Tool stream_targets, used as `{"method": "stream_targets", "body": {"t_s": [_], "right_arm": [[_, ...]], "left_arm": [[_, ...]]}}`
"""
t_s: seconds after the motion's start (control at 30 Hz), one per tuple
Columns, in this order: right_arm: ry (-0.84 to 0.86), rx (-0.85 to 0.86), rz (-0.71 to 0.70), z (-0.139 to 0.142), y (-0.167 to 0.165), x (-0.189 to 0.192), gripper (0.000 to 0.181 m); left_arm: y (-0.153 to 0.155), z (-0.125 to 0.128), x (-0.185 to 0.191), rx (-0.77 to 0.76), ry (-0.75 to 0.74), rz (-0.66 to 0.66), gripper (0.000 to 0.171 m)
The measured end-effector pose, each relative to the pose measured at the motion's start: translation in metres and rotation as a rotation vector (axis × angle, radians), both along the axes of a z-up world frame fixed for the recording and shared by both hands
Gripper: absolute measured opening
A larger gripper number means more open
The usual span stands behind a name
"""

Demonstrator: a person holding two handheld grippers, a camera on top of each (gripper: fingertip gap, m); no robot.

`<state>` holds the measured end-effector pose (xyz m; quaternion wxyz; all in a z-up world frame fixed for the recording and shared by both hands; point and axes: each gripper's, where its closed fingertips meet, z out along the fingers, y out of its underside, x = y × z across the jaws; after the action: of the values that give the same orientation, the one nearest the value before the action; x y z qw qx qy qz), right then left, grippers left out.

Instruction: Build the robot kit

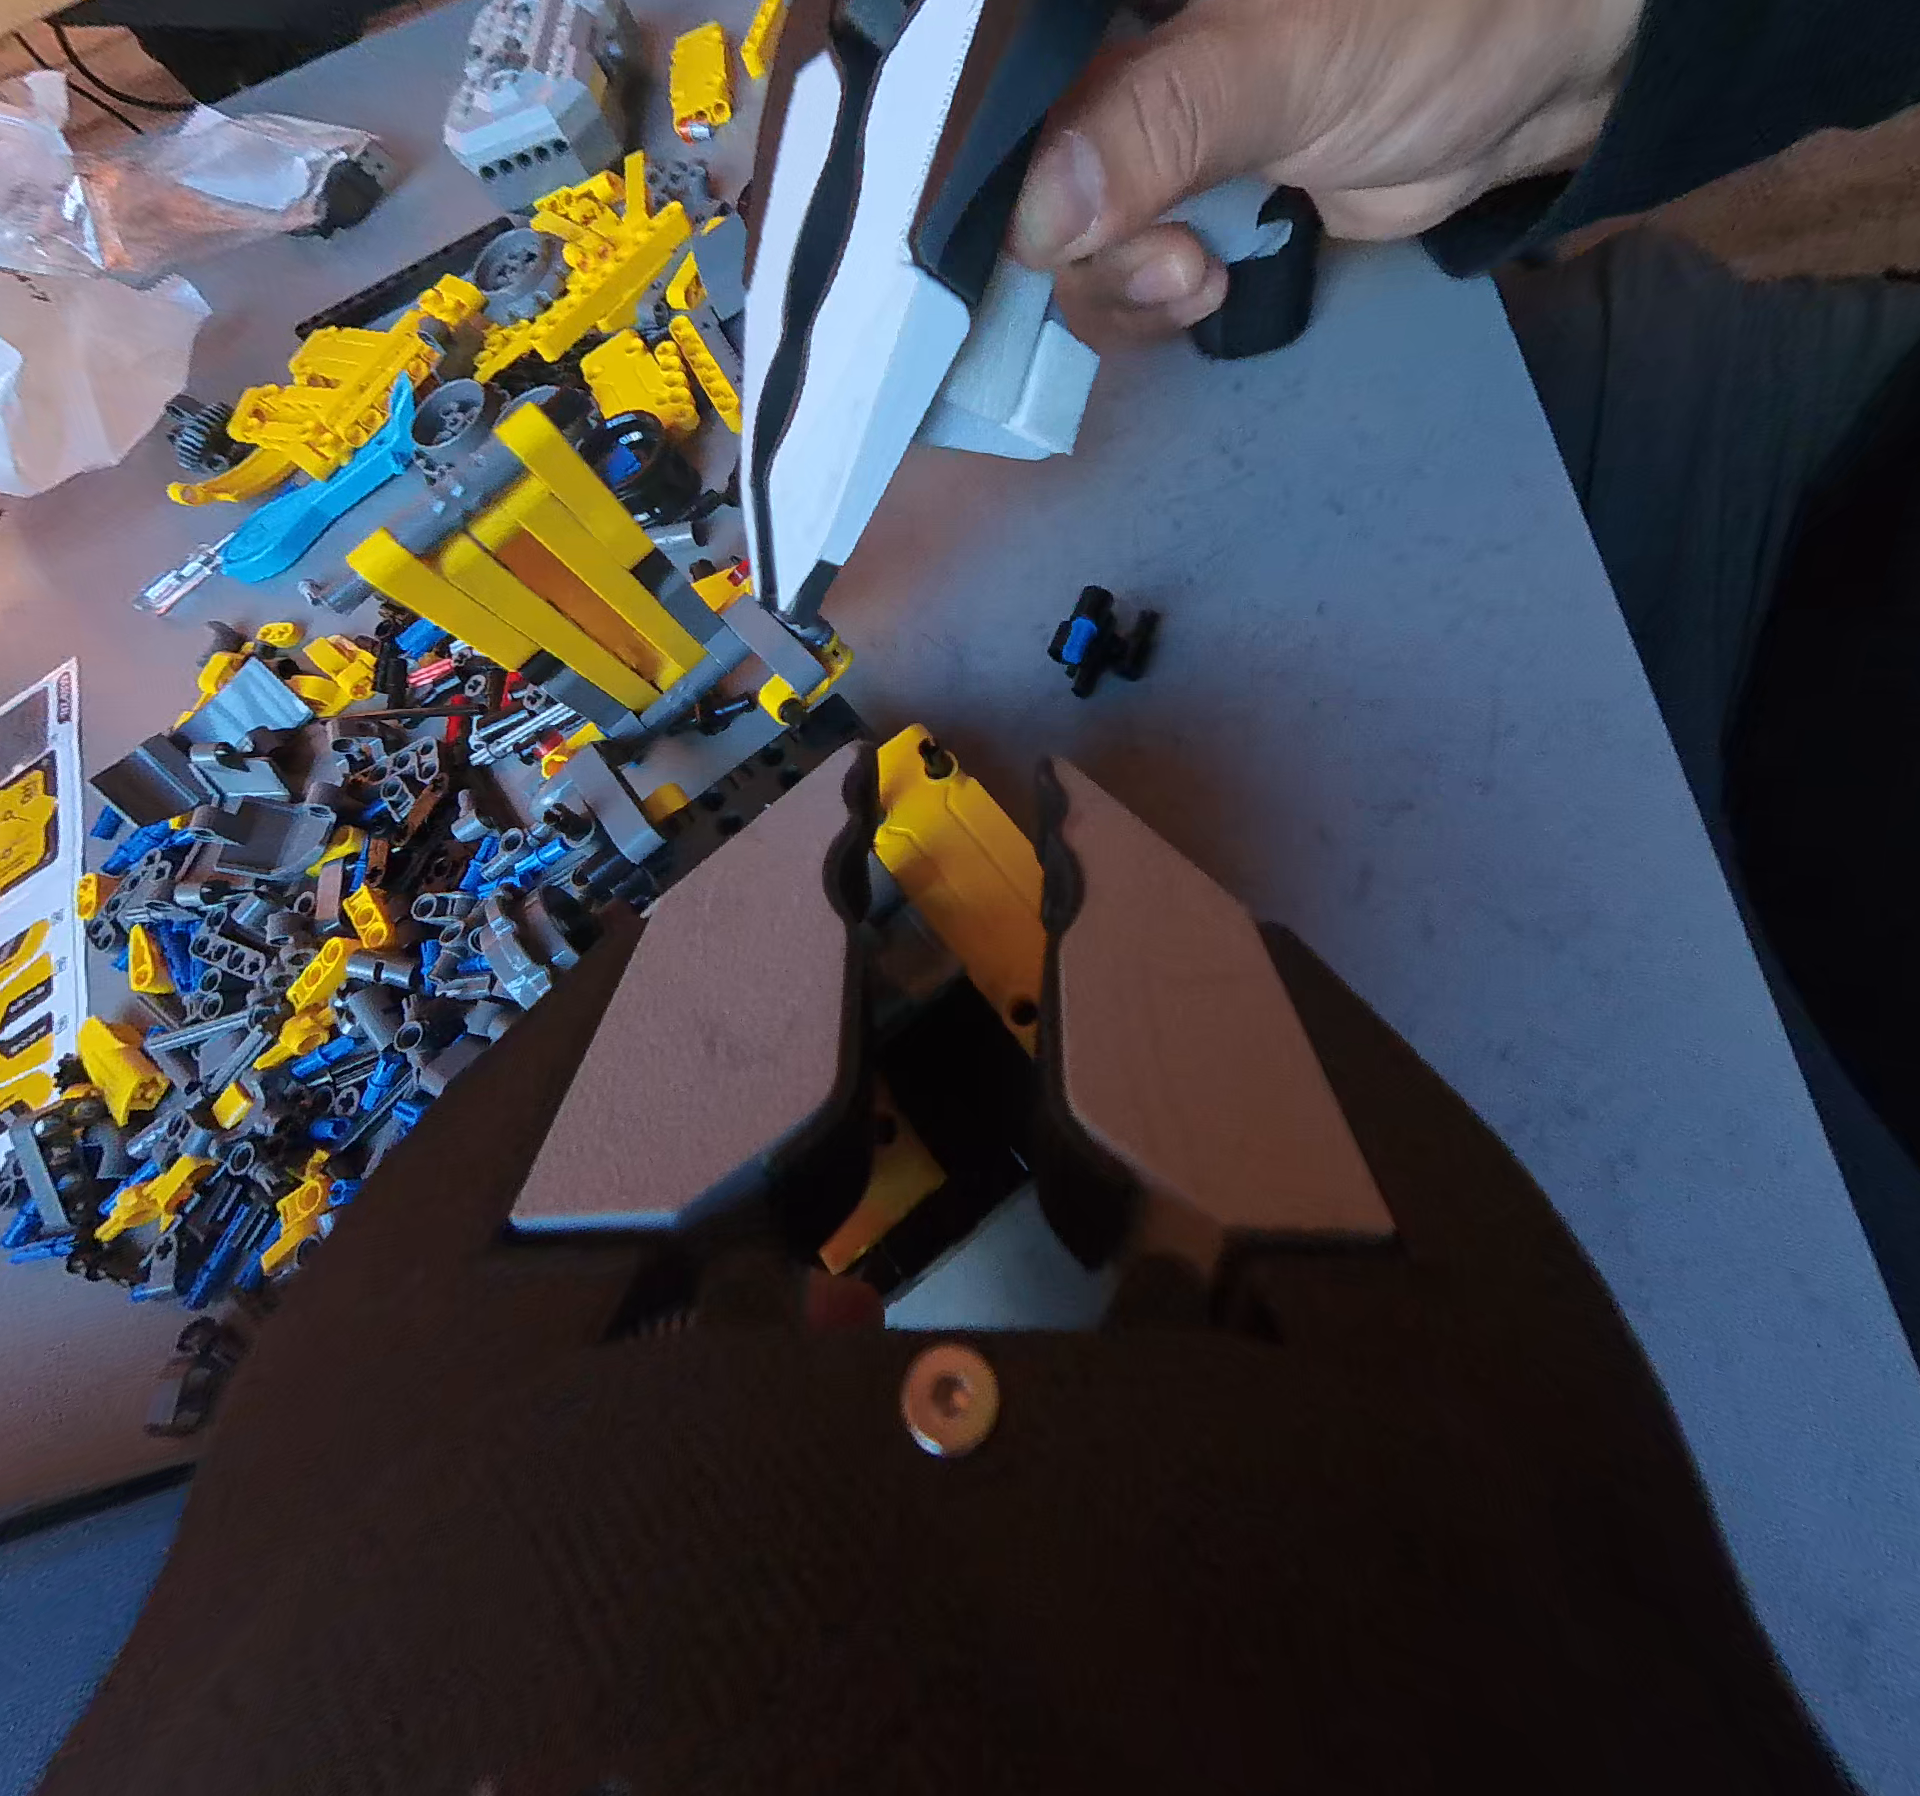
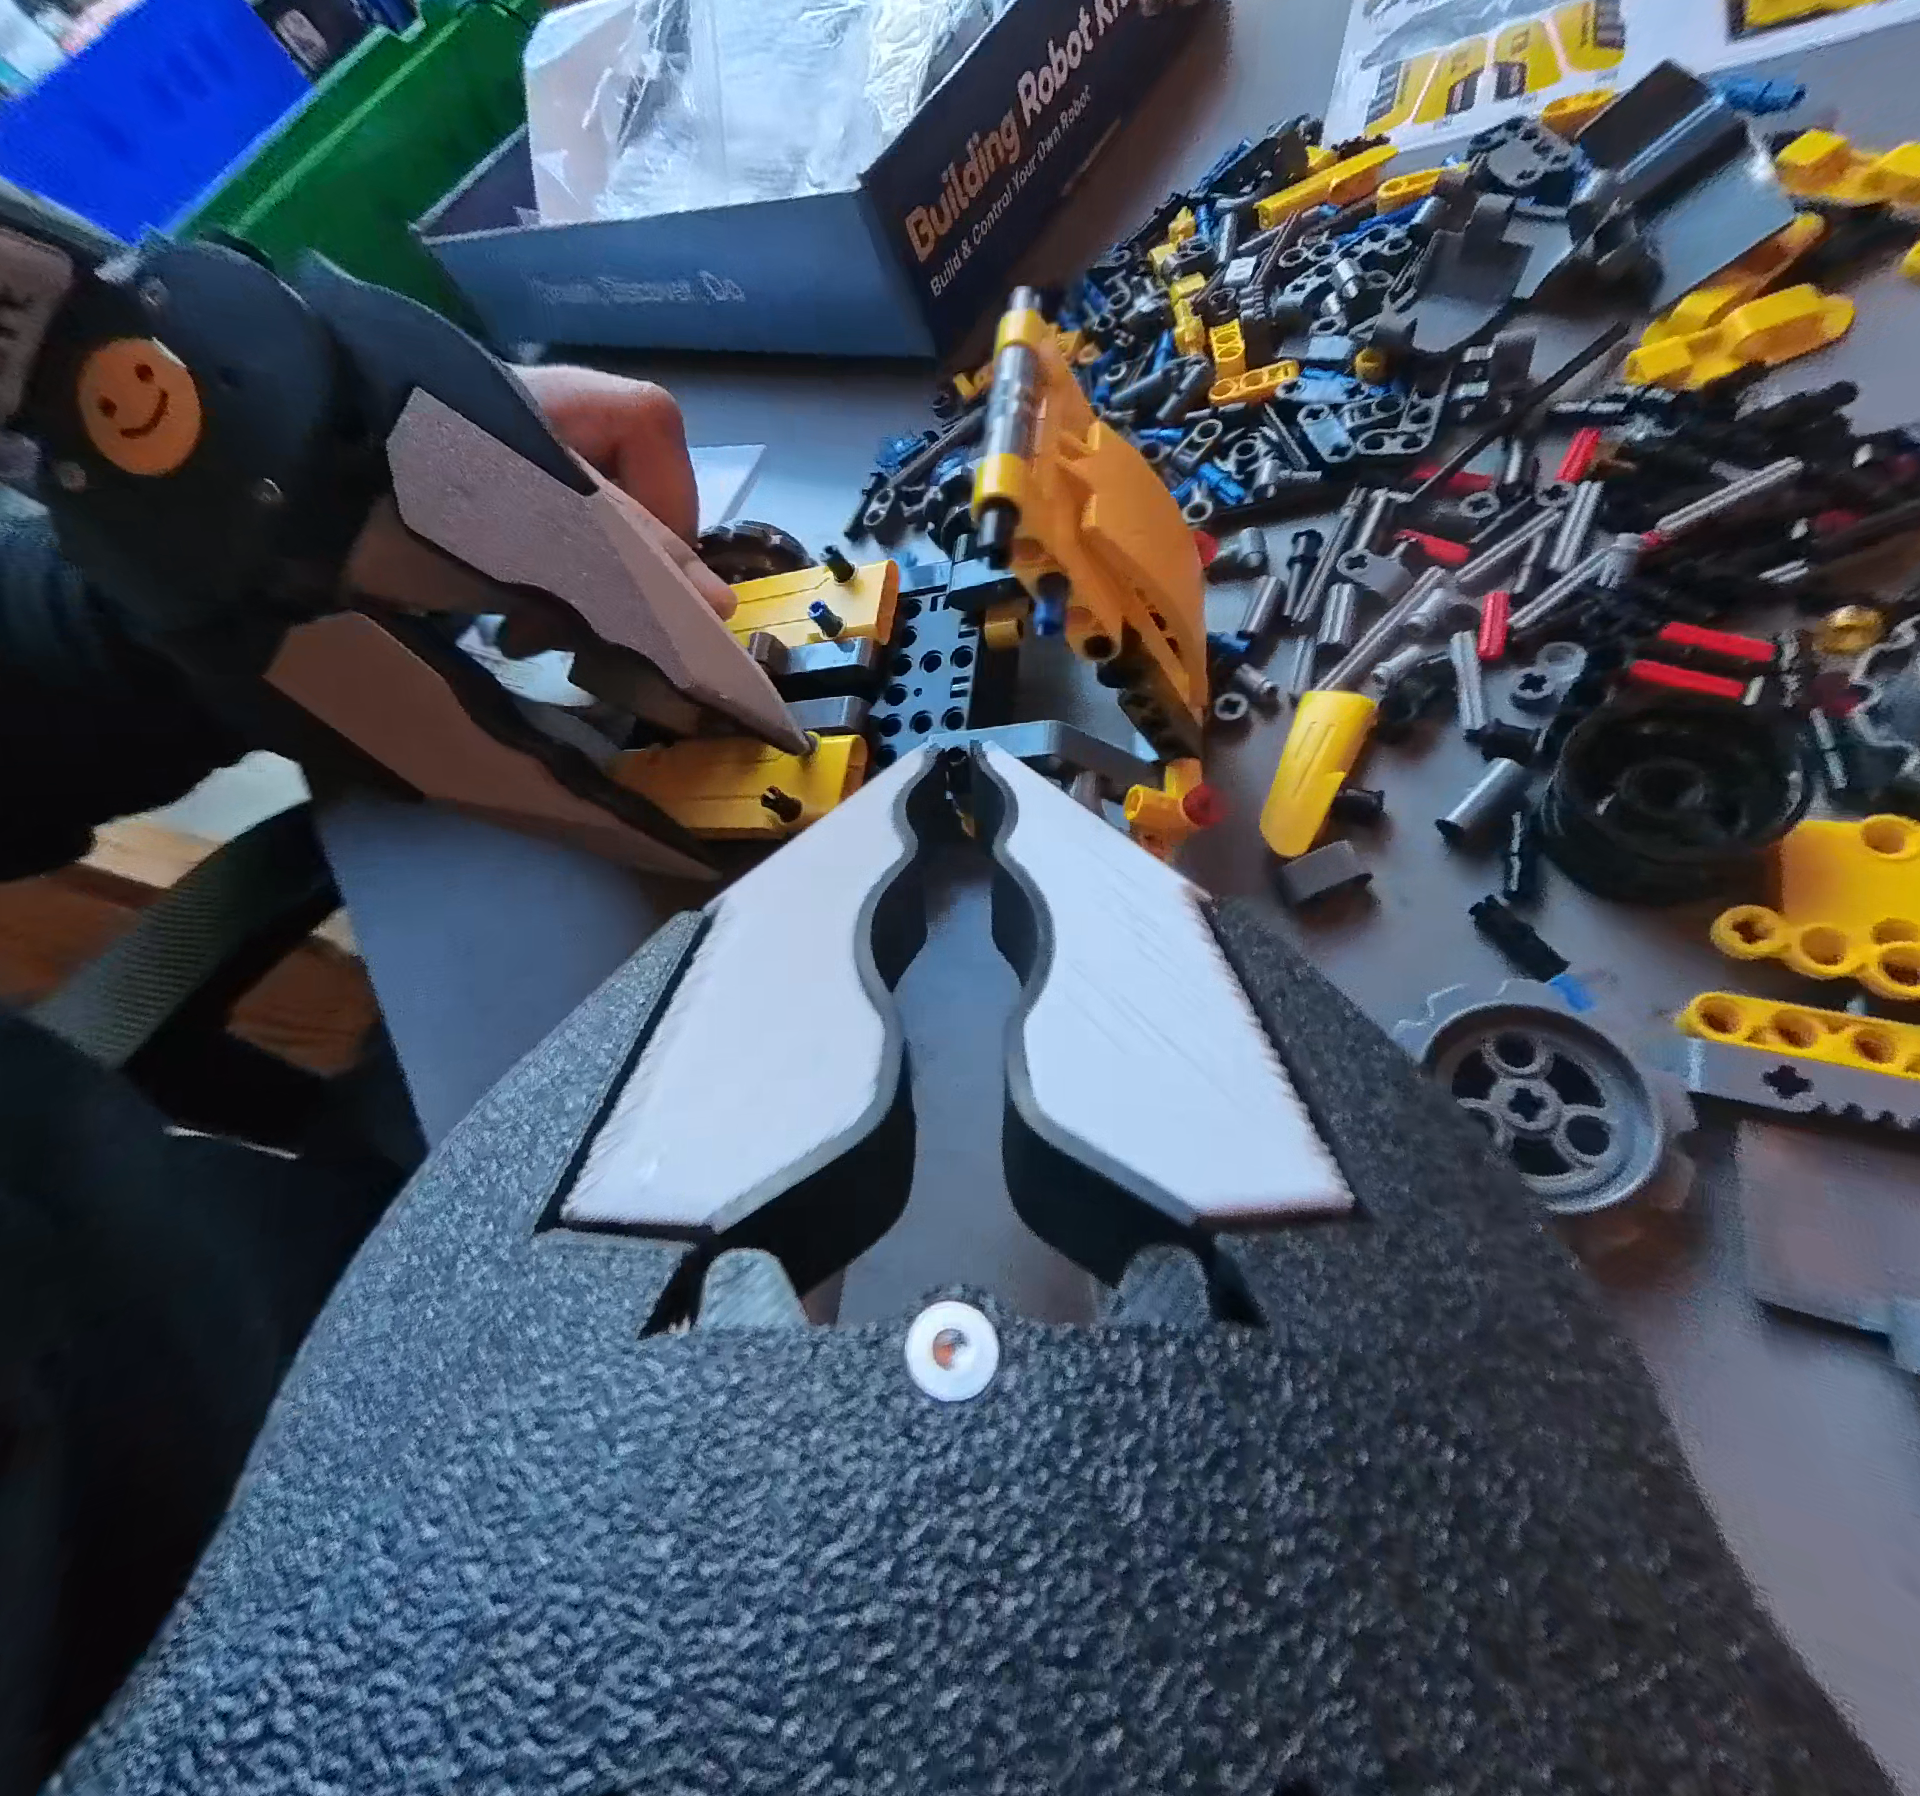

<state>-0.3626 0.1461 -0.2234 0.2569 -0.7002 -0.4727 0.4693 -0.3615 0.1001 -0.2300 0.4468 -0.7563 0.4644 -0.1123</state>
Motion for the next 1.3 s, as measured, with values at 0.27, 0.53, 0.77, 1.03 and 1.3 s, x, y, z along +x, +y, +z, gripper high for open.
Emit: {"method": "stream_targets", "body": {"t_s": [0.27, 0.53, 0.77, 1.03, 1.3], "right_arm": [[0.134, -0.215, 0.021, 0.016, 0.007, 0.009, 0.002], [-0.002, 0.194, -0.047, 0.026, 0.027, 0.003, 0.035], [-0.019, 0.132, -0.042, 0.030, 0.053, -0.015, 0.008], [0.036, -0.063, -0.114, 0.026, 0.064, -0.001, 0.028], [0.026, 0.213, 0.003, 0.036, 0.011, 0.005, 0.024]], "left_arm": [[-0.003, 0.003, 0.001, -0.065, -0.058, 0.002, 0.032], [-0.003, 0.003, 0.001, -0.073, -0.063, 0.000, 0.032], [-0.004, 0.003, 0.000, -0.069, -0.064, 0.001, 0.031], [-0.004, 0.004, 0.000, -0.063, -0.071, 0.000, 0.031], [-0.004, 0.004, 0.000, -0.062, -0.074, 0.002, 0.031]]}}
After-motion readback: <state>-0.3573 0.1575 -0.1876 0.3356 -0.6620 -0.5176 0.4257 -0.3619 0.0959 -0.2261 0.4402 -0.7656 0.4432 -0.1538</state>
